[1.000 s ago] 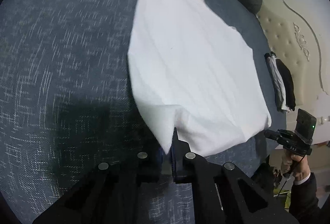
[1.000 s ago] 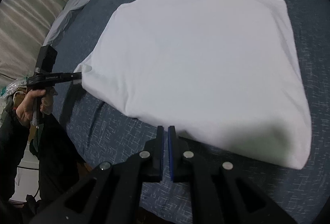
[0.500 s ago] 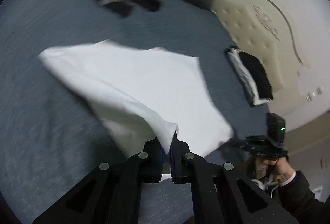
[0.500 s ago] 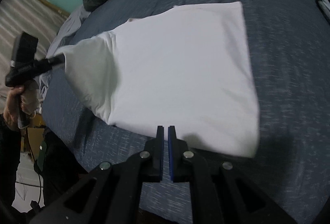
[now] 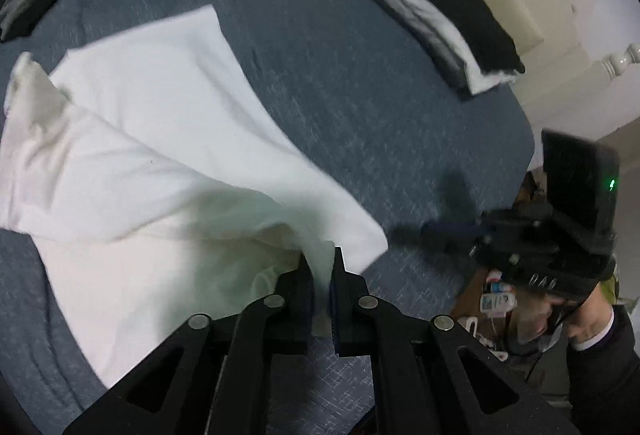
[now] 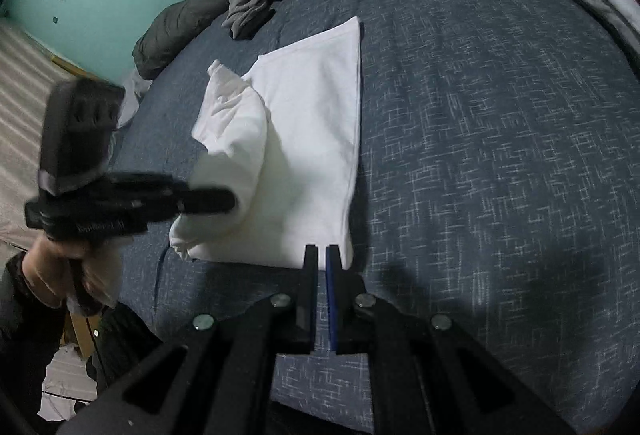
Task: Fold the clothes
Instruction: 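Lift the shirt corner with the left tool and fold it over the shirt body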
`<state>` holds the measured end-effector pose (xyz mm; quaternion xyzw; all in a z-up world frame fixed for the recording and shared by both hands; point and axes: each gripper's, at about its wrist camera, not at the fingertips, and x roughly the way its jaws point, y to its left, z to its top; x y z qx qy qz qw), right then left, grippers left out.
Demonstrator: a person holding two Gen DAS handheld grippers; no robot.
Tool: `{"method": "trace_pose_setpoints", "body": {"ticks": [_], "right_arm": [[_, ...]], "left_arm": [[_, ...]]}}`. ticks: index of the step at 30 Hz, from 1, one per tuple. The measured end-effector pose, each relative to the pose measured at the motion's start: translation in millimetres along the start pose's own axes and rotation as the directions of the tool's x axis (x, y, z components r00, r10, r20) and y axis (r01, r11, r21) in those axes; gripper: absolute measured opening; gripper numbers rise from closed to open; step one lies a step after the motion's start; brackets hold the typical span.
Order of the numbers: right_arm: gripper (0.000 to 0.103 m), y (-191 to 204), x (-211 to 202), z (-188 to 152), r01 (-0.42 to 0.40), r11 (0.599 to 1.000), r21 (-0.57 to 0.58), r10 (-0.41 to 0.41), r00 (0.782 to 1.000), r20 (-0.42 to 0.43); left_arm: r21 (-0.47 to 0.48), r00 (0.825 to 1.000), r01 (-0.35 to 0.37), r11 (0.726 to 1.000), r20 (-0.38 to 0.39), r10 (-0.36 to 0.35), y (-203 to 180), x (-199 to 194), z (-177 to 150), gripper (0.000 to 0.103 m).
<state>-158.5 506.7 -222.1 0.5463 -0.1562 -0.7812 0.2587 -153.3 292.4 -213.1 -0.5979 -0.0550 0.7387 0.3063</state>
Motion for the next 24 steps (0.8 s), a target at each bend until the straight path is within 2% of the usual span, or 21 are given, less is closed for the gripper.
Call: {"method": "trace_pose_setpoints", "body": {"ticks": [3,5,6,7,8,10,11,13,16,21,23,24], "right_arm": [[0.005,2,5,7,-0.039,0.999,0.014,0.039,0.999,0.009],[0.005,8,9,14,-0.066,0.998,0.002,0.066,0.998,0.025],[0.005,13,13,18,-0.068,0.998,-0.005,0.068,0.997,0.026],[0.01,18,17,23,-0.07,0.997,-0.012,0.07,0.997,0.027],[0.025,23,21,27,-0.072,0.997,-0.019,0.072,0.997,0.028],[0.041,31,31,36,-0.044,0.998,-0.034,0.045,0.999,0.022],[0.04,34,37,40,-0.02,0.999,-0.041,0.021,1.0,0.015],[0.041,36,47,44,-0.029,0.999,-0.031,0.028,1.0,-0.011],[0.05,43,60,45,-0.024,0.999,-0.043,0.022,0.999,-0.048],[0.049,56,88,43,0.079,0.99,-0.12,-0.093,0.989,-0.118],[0.02,52,95,42,0.083,0.99,-0.118,-0.099,0.986,-0.132],[0.018,51,96,42,0.083,0.99,-0.115,-0.098,0.986,-0.132]], "left_arm": [[-0.043,0.999,0.032,0.999,0.042,-0.03,7,-19,-2,0.015],[-0.055,0.996,0.032,0.998,0.086,-0.027,11,-41,-5,0.026],[-0.062,0.994,0.033,0.998,0.109,-0.026,14,-54,-7,0.027],[-0.072,0.991,0.03,0.997,0.129,-0.021,19,-65,-9,0.028],[-0.085,0.989,0.024,0.996,0.147,-0.011,26,-76,-12,0.028],[-0.106,0.987,-0.01,0.994,0.16,0.027,42,-90,-20,0.03],[-0.119,0.986,-0.033,0.992,0.156,0.051,50,-94,-25,0.03],[-0.148,0.986,-0.069,0.987,0.139,0.09,70,-98,-39,0.03],[-0.188,0.986,-0.101,0.977,0.114,0.124,98,-97,-61,0.03],[-0.211,0.987,-0.128,0.969,0.07,0.146,123,-83,-85,0.03],[-0.21,0.988,-0.132,0.969,0.054,0.146,127,-76,-90,0.03],[-0.209,0.988,-0.133,0.969,0.048,0.146,128,-73,-92,0.03]]}}
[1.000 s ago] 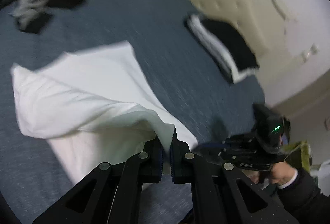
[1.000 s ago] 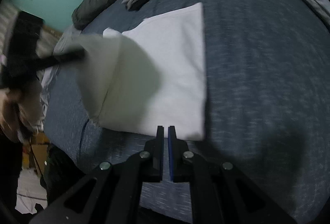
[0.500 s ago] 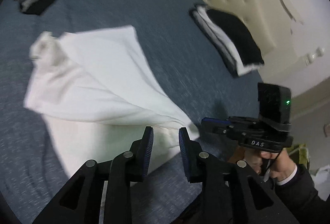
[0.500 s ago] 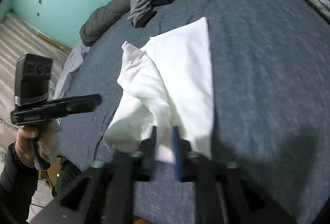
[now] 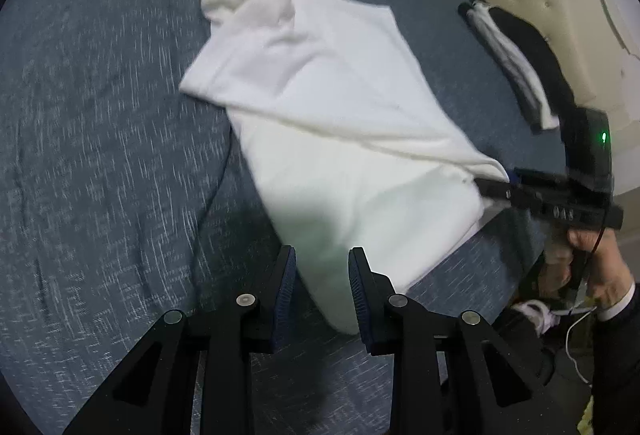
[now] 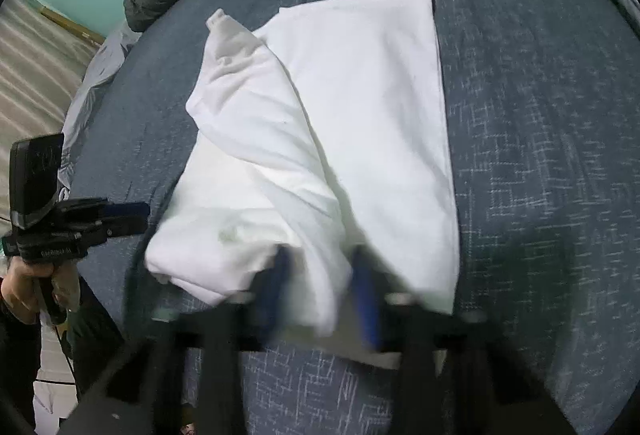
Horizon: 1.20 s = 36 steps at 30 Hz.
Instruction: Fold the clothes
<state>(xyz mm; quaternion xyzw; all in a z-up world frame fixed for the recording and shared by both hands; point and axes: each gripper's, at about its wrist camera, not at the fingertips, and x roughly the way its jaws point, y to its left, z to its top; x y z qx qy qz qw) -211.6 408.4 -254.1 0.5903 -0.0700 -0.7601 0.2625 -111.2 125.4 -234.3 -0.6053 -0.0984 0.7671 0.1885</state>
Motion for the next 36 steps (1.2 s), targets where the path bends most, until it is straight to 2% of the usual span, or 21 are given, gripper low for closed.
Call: {"method": "trace_pose_setpoints", "body": {"ticks": [1,2,10,12,16,22,24,27,29,32,36], "right_arm": [[0.011,-1,-3,-1,-0.001,1.0,0.0,0.001,1.0,0.012],[0.009,0,-8,-1,-0.009,1.0,-0.005,0.009,1.0,0.029],[0.007,4,-69,-3,-0.018,0.999,-0.028,0.022,0.987,0.158],[0.007,-8,-69,-10,-0.015,1.0,0.003,0.014,0.989,0.146],[0.007,-31,-33,-26,-0.059,0.994,0.095,0.052,0.996,0.07],[0.01,-56,-23,-40,-0.134,0.972,0.191,0.117,0.988,0.1],[0.014,-58,-31,-39,-0.13,0.973,0.189,0.109,0.987,0.118],[0.016,-48,-52,-33,-0.023,0.993,0.117,0.005,0.988,0.151],[0.019,-30,-66,-27,0.035,0.999,0.016,-0.037,0.981,0.191],[0.028,1,-67,-16,0.098,0.987,-0.127,-0.069,0.975,0.212],[0.028,39,-46,7,0.15,0.956,-0.252,-0.104,0.977,0.188]], "left_arm": [[-0.001,1.0,0.001,1.0,-0.006,-0.001,1,3,-2,0.03],[-0.002,1.0,0.003,1.0,-0.008,-0.003,1,5,-2,0.03],[0.043,1.0,-0.002,0.999,-0.006,0.002,-12,8,-1,0.03],[0.061,1.0,-0.007,0.998,-0.011,0.008,-17,11,-1,0.03],[0.077,0.999,-0.034,0.996,-0.03,0.036,-23,20,-2,0.03],[0.085,0.998,-0.039,0.996,-0.038,0.043,-23,20,-4,0.03],[0.096,0.998,-0.049,0.994,-0.036,0.052,-25,20,-4,0.03],[0.1,0.998,-0.055,0.993,-0.012,0.056,-26,15,-3,0.03],[0.107,0.998,-0.067,0.992,0.024,0.065,-26,8,-3,0.03],[0.09,0.994,-0.076,0.993,0.081,0.068,-18,-1,-2,0.03],[0.002,0.987,-0.063,0.998,0.149,0.062,3,-11,3,0.03]]}}
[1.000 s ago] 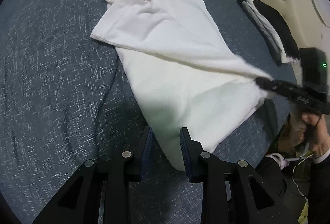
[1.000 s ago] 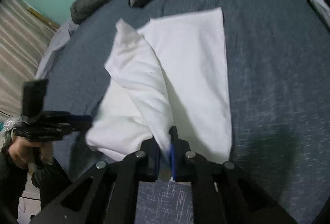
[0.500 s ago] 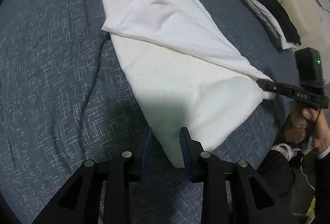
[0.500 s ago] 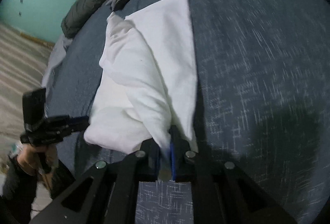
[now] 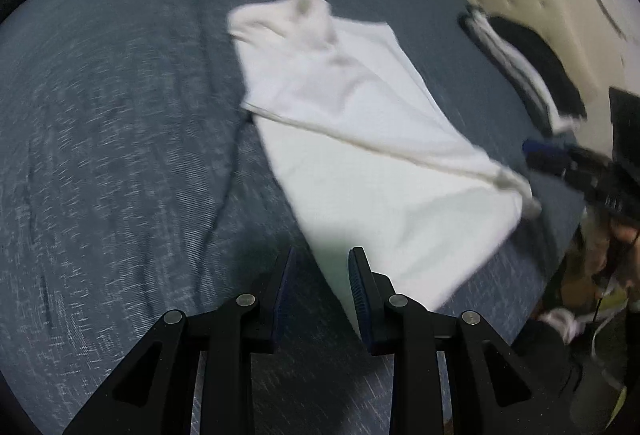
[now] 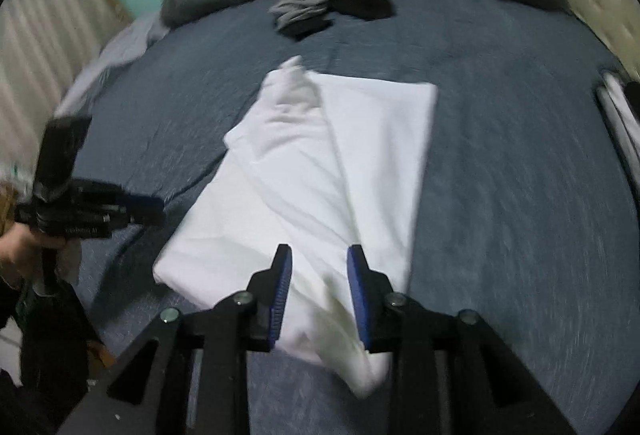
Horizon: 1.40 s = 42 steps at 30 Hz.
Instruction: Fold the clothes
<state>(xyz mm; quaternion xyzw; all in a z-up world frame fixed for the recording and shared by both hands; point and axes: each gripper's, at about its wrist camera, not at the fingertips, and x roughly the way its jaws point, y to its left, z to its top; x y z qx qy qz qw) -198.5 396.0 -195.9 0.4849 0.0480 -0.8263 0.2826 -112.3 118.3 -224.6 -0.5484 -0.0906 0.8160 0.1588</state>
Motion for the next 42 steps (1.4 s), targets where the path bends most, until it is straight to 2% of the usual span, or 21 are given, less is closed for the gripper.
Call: {"method": "trace_pose_setpoints", "body": {"ticks": [4,9,14,19,24,26,29,35,39,42], "right_arm": [[0.028,25,34,26,0.004,0.997,-0.076,-0.006,0.999,-0.039],[0.029,55,73,52,0.007,0.987,-0.163,-0.023,0.995,-0.097],[0.033,78,116,72,0.028,0.97,-0.242,-0.07,0.984,-0.165],[0.033,84,146,74,0.045,0.96,-0.275,-0.107,0.971,-0.215],[0.03,79,155,72,0.039,0.956,-0.291,-0.107,0.969,-0.221],[0.01,71,153,74,0.045,0.962,-0.269,-0.103,0.973,-0.207],[0.004,60,148,76,0.024,0.975,-0.219,-0.067,0.979,-0.191],[0.003,26,115,90,0.016,0.994,-0.109,-0.025,0.997,-0.079],[0.003,-10,96,101,0.016,1.0,0.021,-0.016,1.0,-0.022],[0.002,-54,87,104,0.023,0.986,0.164,-0.026,1.0,0.013]], "left_arm": [[-0.105,0.998,0.01,0.994,0.064,-0.003,36,-11,2,0.03],[-0.19,0.994,0.008,0.982,0.109,0.013,61,-11,-1,0.03],[-0.214,0.988,0.003,0.977,0.151,0.03,84,-20,-9,0.03],[-0.204,0.983,0.01,0.979,0.18,0.027,92,-14,-13,0.03],[-0.201,0.984,0.03,0.979,0.178,0.006,97,-4,-19,0.03],[-0.202,0.984,0.037,0.979,0.178,-0.001,98,-2,-20,0.03],[-0.201,0.983,0.051,0.978,0.183,-0.013,97,-1,-21,0.03],[-0.162,0.983,0.047,0.986,0.183,-0.017,87,0,-23,0.03],[-0.141,0.982,0.051,0.989,0.187,-0.024,81,-1,-23,0.03],[-0.129,0.982,0.054,0.99,0.185,-0.029,79,-1,-23,0.03]]}}
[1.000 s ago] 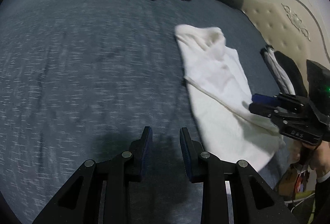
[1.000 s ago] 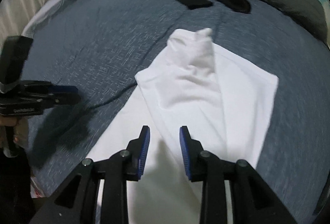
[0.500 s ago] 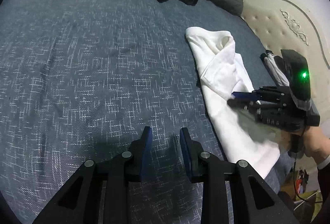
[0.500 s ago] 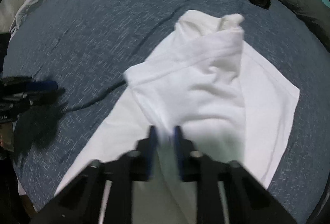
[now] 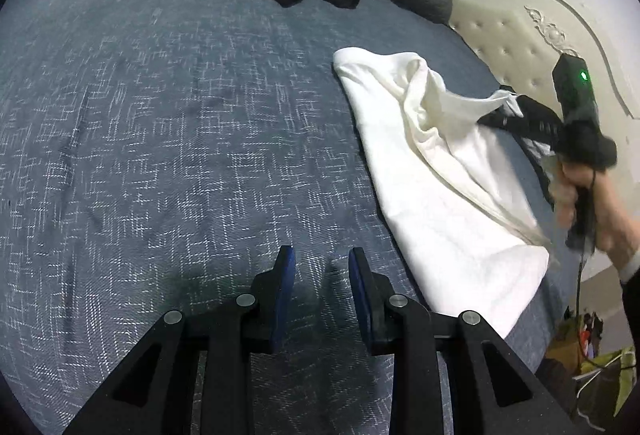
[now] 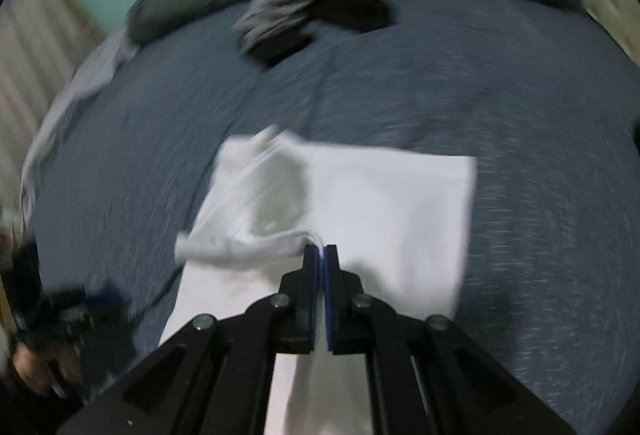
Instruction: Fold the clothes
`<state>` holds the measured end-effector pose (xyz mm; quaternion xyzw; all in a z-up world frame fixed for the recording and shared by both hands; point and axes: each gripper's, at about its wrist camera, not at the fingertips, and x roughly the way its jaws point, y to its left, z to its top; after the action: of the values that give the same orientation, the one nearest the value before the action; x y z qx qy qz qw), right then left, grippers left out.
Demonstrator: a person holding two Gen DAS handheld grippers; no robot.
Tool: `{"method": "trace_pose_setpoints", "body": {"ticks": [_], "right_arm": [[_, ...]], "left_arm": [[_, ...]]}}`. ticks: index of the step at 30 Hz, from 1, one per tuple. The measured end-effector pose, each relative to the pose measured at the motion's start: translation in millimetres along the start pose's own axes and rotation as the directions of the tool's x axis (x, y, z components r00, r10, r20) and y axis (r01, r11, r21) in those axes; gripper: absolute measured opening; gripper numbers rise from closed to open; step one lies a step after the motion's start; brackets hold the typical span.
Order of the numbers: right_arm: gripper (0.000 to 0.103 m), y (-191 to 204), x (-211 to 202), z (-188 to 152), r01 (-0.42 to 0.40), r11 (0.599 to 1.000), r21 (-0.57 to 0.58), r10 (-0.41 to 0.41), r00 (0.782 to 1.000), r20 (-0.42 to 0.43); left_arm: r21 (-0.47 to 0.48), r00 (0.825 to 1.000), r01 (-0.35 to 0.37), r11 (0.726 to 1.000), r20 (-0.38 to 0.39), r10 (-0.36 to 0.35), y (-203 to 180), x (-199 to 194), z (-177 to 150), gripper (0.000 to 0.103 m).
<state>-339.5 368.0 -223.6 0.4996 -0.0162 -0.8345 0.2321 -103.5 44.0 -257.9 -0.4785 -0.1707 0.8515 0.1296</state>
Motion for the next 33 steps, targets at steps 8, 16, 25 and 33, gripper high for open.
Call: {"method": "trace_pose_setpoints", "body": {"ticks": [8,16,25,33], "right_arm": [[0.002,-87,7,-3,0.048,0.961,0.272,-0.053,0.999,0.01],[0.004,-101,27,0,0.098,0.945,0.313,-0.093,0.995,-0.029],[0.013,-80,19,8,0.095,0.984,0.152,-0.102,0.994,0.041],[0.038,-40,41,17,0.203,0.976,-0.076,-0.203,0.979,0.005]], "left_arm": [[0.009,1.0,0.002,1.0,-0.021,-0.002,-3,11,-1,0.03],[0.015,1.0,-0.002,1.0,-0.025,0.002,-6,12,-2,0.03],[0.021,1.0,0.005,1.0,-0.029,-0.005,-6,13,-1,0.03],[0.022,0.999,0.009,1.0,-0.032,-0.008,-7,15,0,0.03]]}}
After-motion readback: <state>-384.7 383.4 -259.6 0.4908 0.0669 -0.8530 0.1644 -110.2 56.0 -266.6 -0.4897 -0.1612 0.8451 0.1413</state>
